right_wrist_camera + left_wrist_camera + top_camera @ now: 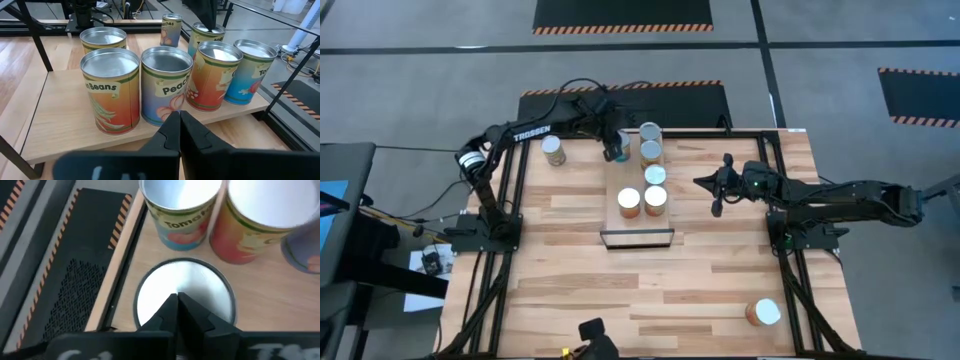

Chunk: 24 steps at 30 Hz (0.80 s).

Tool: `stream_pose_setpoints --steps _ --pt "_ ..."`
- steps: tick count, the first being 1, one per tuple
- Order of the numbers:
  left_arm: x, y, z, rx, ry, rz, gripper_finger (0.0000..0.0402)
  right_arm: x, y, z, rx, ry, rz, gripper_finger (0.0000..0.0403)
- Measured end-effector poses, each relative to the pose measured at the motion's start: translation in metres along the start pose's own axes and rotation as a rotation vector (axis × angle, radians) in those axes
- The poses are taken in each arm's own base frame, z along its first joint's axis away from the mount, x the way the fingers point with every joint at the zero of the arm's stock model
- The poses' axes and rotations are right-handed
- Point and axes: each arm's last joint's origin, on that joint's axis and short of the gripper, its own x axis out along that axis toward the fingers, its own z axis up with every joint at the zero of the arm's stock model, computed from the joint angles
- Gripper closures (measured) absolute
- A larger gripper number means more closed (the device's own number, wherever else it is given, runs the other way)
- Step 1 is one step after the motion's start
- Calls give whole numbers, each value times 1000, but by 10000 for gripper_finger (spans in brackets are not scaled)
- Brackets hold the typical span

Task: Pick and place cans onto a shelf
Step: Align the canned tomatoes with the other canned tomatoes on the shelf

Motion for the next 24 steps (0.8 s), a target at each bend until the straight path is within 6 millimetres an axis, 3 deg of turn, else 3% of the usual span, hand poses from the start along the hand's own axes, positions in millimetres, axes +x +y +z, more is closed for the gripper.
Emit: stream_pose_setpoints --steps 7,24 --pt "15 -1 3 9 -21 -10 401 0 0 -1 0 7 1 384" --pt "17 4 4 5 -47 30 401 0 0 -1 0 9 0 386"
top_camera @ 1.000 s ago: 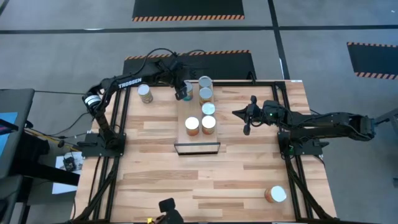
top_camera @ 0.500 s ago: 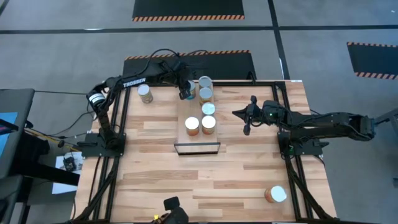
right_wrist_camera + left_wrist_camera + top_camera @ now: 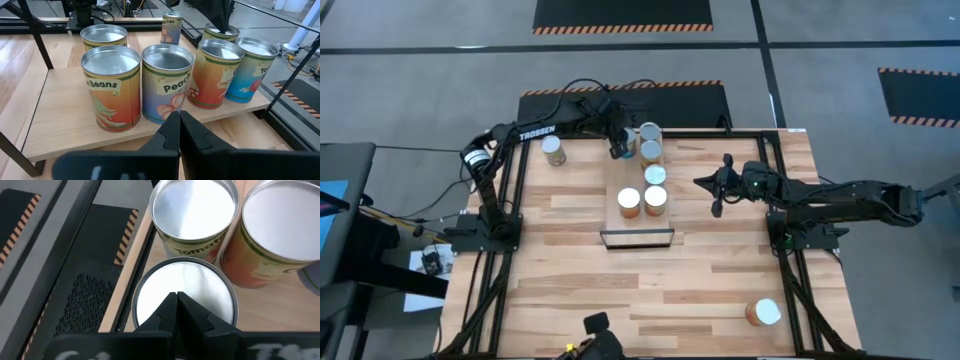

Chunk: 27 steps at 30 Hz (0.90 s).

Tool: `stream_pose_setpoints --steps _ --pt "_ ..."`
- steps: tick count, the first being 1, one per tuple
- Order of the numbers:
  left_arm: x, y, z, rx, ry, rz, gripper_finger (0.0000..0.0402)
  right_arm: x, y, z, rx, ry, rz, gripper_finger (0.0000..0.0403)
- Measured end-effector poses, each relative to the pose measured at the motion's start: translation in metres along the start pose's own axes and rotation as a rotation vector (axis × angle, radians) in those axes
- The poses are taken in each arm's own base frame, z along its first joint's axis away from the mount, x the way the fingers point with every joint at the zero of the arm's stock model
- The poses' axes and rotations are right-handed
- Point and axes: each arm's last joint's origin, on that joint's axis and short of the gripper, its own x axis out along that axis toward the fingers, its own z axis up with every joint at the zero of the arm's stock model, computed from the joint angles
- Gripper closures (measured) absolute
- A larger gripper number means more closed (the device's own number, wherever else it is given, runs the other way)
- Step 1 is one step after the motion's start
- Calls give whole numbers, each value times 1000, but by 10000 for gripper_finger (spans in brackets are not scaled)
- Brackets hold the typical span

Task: Pick and place cans onto a shelf
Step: Align the canned tomatoes with the other canned tomatoes on the shelf

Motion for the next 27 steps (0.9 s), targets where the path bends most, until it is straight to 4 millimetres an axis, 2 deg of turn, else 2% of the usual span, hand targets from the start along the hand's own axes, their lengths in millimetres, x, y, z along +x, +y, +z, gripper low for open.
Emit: stream_pose_setpoints --steps 13,24,27 --pt "0 6 0 -13 -14 13 401 0 0 0 0 0 0 385" --pt "-14 11 15 4 -9 18 401 0 0 0 0 0 0 384" --pt "-21 8 13 15 -4 -26 401 0 0 0 0 2 0 387"
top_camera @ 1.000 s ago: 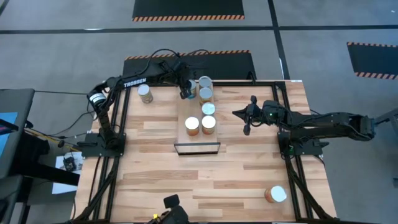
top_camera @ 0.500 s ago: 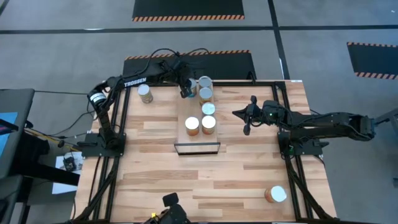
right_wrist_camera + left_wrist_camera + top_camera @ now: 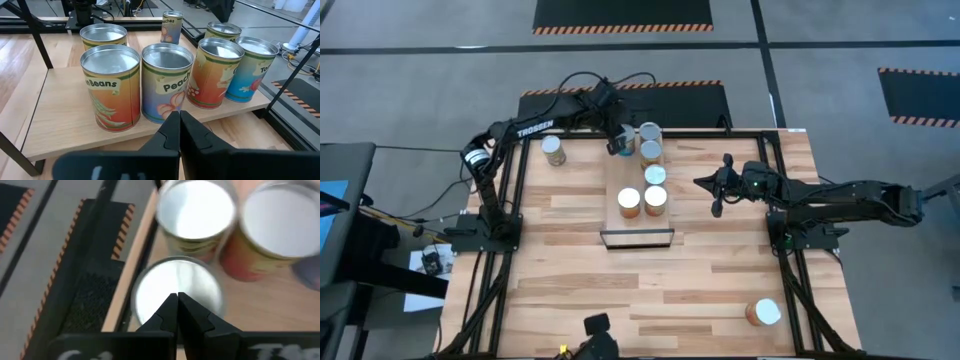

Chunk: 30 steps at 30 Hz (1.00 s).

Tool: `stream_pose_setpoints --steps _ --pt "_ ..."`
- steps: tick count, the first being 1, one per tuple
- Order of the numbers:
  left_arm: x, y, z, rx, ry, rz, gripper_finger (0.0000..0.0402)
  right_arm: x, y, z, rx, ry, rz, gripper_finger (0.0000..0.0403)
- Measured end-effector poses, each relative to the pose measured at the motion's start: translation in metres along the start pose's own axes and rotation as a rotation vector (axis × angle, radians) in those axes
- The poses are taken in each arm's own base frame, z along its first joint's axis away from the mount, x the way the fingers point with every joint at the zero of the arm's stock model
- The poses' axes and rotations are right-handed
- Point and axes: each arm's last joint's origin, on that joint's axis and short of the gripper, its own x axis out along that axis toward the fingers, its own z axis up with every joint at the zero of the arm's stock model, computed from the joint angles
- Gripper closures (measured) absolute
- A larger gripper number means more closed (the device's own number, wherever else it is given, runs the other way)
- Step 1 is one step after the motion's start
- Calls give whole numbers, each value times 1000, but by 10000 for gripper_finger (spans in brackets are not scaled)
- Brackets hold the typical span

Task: Pick and place cans onto a shelf
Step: Align the canned tomatoes with the other canned tomatoes on the shelf, then align the canned corn with the other canned corn on the shelf

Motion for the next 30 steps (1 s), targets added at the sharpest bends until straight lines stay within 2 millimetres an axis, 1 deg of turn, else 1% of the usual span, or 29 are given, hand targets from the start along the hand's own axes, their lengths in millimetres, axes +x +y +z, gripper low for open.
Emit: stream_pose_setpoints --steps 3,6,10,14,20,25,27,30 --pt "-12 -10 3 37 -41 -49 401 0 0 0 0 0 0 388" --pt "-23 -23 6 78 -130 -46 401 0 0 0 -2 0 0 388" --pt "-38 -39 0 91 -251 -30 401 0 0 1 -4 -13 -1 388" --pt "-51 -59 -19 94 -393 -33 401 0 0 5 -4 -56 1 390" --pt "-68 -88 -64 62 -604 -30 401 4 11 9 18 -109 75 385" --pt "-76 -104 -102 20 -812 -26 401 15 19 1 16 -29 109 373" --pt "-77 -107 -115 10 -873 -18 401 20 21 2 32 7 120 374" --pt "-79 -109 -129 -2 -940 2 401 26 30 8 17 84 162 386"
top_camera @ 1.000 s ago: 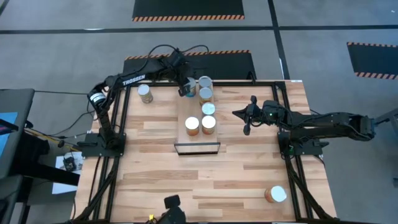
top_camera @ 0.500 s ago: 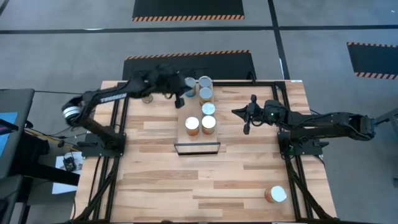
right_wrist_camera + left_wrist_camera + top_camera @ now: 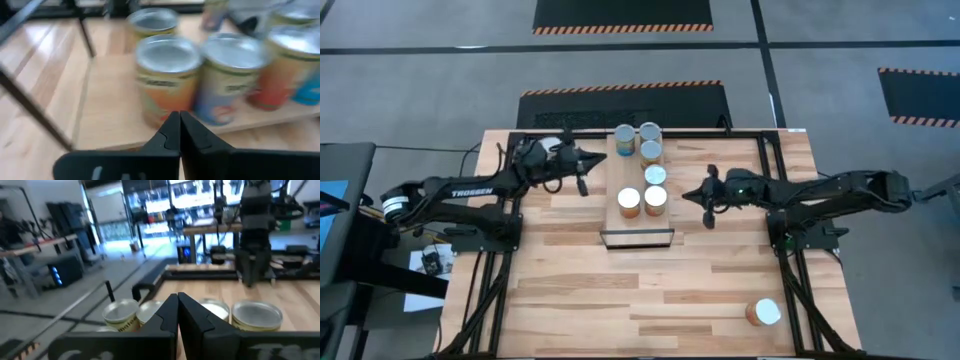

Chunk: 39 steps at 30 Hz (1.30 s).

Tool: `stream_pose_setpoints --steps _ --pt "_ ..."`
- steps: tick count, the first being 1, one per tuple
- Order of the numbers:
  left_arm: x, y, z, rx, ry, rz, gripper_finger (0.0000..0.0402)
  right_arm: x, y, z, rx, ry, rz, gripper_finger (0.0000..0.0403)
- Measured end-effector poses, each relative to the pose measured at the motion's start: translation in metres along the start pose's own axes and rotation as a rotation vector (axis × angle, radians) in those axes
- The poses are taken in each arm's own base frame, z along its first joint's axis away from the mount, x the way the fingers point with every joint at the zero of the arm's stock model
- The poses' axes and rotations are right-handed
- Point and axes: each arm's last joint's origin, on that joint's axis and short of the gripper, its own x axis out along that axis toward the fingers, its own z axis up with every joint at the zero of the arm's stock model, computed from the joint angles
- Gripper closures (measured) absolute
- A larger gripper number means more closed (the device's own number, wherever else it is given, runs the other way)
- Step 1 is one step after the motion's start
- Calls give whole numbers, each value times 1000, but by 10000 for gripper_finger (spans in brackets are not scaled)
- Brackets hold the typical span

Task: Pick and place cans onto a shelf
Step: Align the canned corn with the other canned corn on the shelf

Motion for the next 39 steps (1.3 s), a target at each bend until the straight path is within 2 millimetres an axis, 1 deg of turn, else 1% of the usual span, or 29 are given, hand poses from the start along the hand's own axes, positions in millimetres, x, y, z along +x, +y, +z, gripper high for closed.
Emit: stream_pose_setpoints --steps 2,4,7,10,14,16,21,27,29,31,33,36,39 --pt "-4 -1 -2 9 -21 5 401 4 10 10 -10 53 38 395" --pt "-4 -1 -2 20 -23 4 401 3 23 20 6 132 70 396" --pt "-4 -1 -2 39 -23 7 401 -4 47 34 61 295 102 395" --pt "-4 -1 -3 58 -23 7 401 -21 73 46 116 434 93 398" --pt "-4 0 -1 81 -44 13 401 -44 105 56 250 565 86 397" --pt "-4 0 0 82 -53 15 401 -55 119 62 328 597 92 396" --pt "-4 0 1 83 -65 16 401 -76 149 60 481 762 19 398" --pt "-5 1 5 59 -104 22 401 -94 206 61 655 891 -19 395" --pt "-5 1 7 55 -122 25 401 -99 226 58 696 938 -57 395" --pt "-5 1 8 63 -130 27 401 -103 245 53 746 1032 -105 393" --pt "-5 2 9 73 -141 29 401 -108 262 52 806 1090 -164 386" --pt "-5 2 9 72 -145 29 401 -112 280 43 831 1142 -260 369" --pt "-5 2 9 71 -145 29 401 -108 289 34 820 1188 -333 346"
